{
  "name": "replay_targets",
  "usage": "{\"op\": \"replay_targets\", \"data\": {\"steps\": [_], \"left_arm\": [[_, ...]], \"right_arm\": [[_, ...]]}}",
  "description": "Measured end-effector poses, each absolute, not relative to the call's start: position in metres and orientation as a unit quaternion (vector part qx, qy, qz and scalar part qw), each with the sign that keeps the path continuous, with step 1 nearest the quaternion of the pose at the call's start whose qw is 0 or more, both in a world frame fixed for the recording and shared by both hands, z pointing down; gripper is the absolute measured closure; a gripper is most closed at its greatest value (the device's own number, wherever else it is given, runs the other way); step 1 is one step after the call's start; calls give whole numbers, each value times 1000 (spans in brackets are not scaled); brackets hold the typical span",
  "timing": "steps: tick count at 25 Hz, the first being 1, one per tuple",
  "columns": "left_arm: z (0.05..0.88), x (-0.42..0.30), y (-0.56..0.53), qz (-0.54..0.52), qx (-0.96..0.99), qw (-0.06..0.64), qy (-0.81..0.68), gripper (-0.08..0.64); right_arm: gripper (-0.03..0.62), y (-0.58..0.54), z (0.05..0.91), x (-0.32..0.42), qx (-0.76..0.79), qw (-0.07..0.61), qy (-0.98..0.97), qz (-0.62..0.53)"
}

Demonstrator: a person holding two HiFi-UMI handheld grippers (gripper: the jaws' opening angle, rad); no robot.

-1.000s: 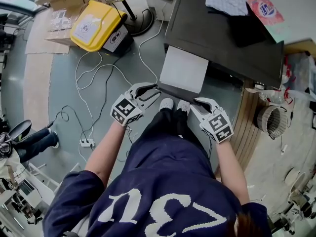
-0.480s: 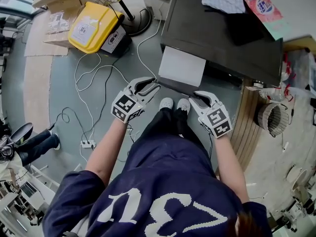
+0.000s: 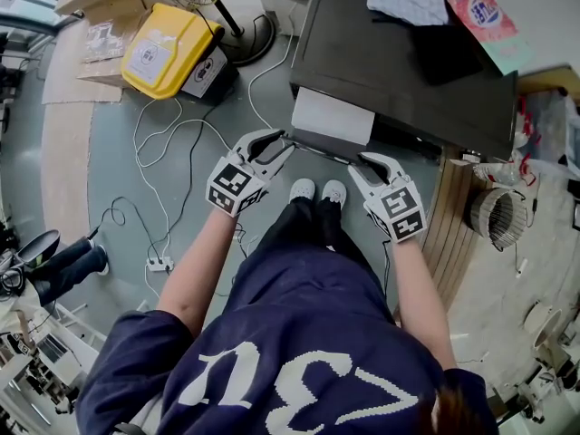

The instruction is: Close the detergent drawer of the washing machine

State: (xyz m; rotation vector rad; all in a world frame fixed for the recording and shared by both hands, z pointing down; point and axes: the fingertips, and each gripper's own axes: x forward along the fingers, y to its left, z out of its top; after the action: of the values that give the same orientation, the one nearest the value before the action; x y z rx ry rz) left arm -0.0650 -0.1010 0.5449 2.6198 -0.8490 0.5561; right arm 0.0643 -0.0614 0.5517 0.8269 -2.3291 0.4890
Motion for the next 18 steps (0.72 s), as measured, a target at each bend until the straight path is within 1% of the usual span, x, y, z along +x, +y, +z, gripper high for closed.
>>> {"op": "replay_targets", "data": {"steps": [18], "left_arm": [[545,-56,-152,189,916,153,-320,416]], "right_arm": [[460,-114,549,72,348,301,-871,172]]}}
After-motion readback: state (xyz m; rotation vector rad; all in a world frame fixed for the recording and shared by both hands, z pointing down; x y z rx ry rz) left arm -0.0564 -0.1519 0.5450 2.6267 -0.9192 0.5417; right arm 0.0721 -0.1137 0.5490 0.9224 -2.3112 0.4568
